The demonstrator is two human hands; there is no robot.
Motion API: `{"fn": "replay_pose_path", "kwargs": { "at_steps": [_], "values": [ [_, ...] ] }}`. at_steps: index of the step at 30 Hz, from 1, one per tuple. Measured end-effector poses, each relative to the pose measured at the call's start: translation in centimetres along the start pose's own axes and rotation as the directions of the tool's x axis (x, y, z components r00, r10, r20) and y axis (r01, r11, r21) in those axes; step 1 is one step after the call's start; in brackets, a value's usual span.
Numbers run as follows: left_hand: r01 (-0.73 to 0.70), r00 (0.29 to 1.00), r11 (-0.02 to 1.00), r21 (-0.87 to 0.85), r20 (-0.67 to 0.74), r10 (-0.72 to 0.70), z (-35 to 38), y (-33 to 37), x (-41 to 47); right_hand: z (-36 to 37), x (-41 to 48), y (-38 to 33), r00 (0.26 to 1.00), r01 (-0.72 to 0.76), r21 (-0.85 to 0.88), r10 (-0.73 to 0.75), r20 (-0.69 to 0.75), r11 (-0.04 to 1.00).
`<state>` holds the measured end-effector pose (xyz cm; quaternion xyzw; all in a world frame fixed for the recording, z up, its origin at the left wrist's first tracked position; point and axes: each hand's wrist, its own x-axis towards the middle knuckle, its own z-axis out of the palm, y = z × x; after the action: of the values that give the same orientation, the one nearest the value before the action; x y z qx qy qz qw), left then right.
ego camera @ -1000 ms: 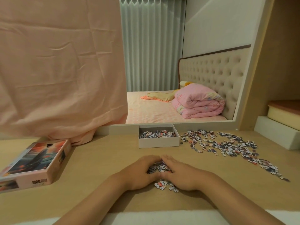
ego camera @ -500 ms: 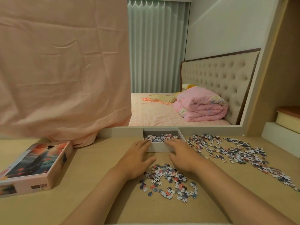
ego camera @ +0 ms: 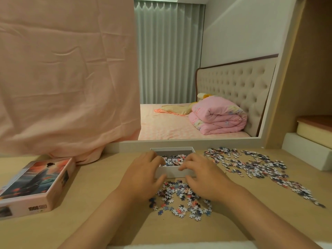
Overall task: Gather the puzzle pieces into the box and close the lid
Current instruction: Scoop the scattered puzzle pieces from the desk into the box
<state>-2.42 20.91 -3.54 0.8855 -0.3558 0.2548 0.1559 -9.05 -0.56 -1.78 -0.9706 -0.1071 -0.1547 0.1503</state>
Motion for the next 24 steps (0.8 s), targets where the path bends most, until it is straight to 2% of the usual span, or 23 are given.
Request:
{"fn": "replay_pose_path", "kwargs": {
  "at_steps": [1, 3, 6, 8, 14, 19, 24],
  "values": [
    [-0.03, 0.999, 0.999, -0.024, 0.023, 0.031, -0.5, 0.5, -0.1, -0.4, -0.4, -0.1, 0.998, -0.01, 0.023, 0.009, 0.061, 1.0],
    [-0.008, 0.975, 0.995, -0.1, 0.22, 0.03, -1.0, 1.2, -0.4, -0.8, -1.0, 0.2, 0.968, -0.052, 0.031, 0.042, 0.248, 0.998],
    [0.098, 0.81, 0.986, -0.137, 0.586, 0.001, -0.2, 1.6, -1.7, 0.1, -1.9, 1.0, 0.889, -0.052, -0.025, 0.058, 0.454, 0.998],
    [0.085, 0.748, 0.989, -0.12, 0.663, 0.016, 0.9, 1.9, -2.4, 0.8, -2.3, 1.4, 0.876, -0.053, -0.016, 0.055, 0.478, 0.998],
    [0.082, 0.859, 0.967, -0.243, 0.51, 0.055, 1.5, 2.1, -1.6, 1.5, -2.0, 1.0, 0.929, -0.06, 0.011, 0.052, 0.368, 0.998],
    [0.018, 0.839, 0.997, -0.07, 0.544, 0.023, 2.0, 1.8, -0.6, 1.7, -1.8, 0.7, 0.908, -0.126, -0.095, 0.154, 0.389, 0.987],
    [0.036, 0.852, 0.986, -0.16, 0.521, 0.054, 2.5, 2.0, -0.1, 2.0, -0.9, 0.1, 0.908, -0.129, -0.053, 0.139, 0.396, 0.99]
  ]
}}
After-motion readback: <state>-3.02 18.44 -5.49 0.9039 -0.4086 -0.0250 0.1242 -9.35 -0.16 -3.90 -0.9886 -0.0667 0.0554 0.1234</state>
